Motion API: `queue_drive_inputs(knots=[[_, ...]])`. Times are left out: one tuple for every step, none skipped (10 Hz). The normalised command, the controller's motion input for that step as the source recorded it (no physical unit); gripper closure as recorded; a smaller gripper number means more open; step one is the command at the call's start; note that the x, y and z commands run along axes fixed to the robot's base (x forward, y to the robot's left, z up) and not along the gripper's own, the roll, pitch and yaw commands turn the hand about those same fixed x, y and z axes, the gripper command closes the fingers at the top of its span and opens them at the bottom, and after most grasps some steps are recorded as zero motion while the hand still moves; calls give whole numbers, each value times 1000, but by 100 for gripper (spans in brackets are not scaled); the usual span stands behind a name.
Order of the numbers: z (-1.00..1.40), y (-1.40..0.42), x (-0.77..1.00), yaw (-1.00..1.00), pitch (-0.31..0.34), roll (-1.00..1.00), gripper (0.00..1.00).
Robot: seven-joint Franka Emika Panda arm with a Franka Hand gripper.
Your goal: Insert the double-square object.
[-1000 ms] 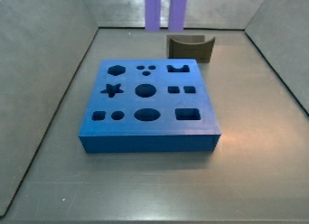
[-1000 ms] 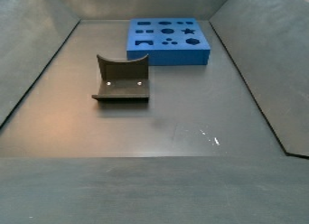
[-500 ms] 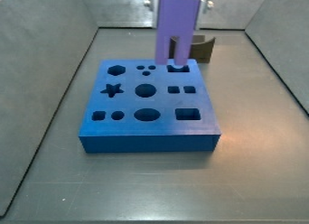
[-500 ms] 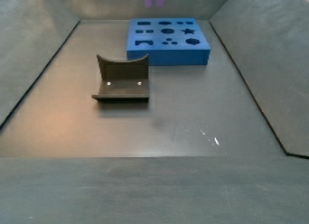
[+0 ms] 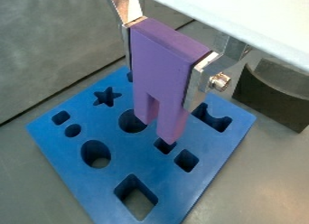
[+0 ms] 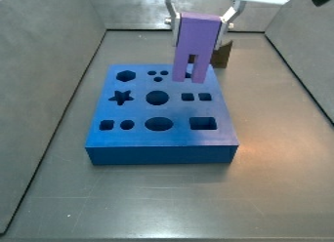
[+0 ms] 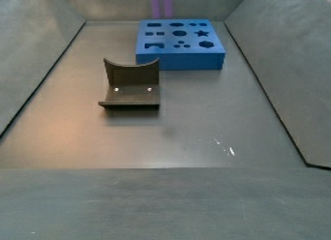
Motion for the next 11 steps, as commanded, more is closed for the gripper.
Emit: queue_drive_inputs(knots=[[-709,0,309,0,16,83,100],[-737,14,283,0,-24,0,100],[-411,17,277,0,0,6,100],[-160,83,269,0,106,54,100],[-100,17,9,46,4,127,100],[-31,23,0,11,6,36,100],[-171,0,0,6,0,63,100],[-391,0,0,120,-79,47,100],[-409,26,57,151,-11,81,100],[-506,31,160,197,-4,103,100],[-591,0,169,169,-26,99,100]])
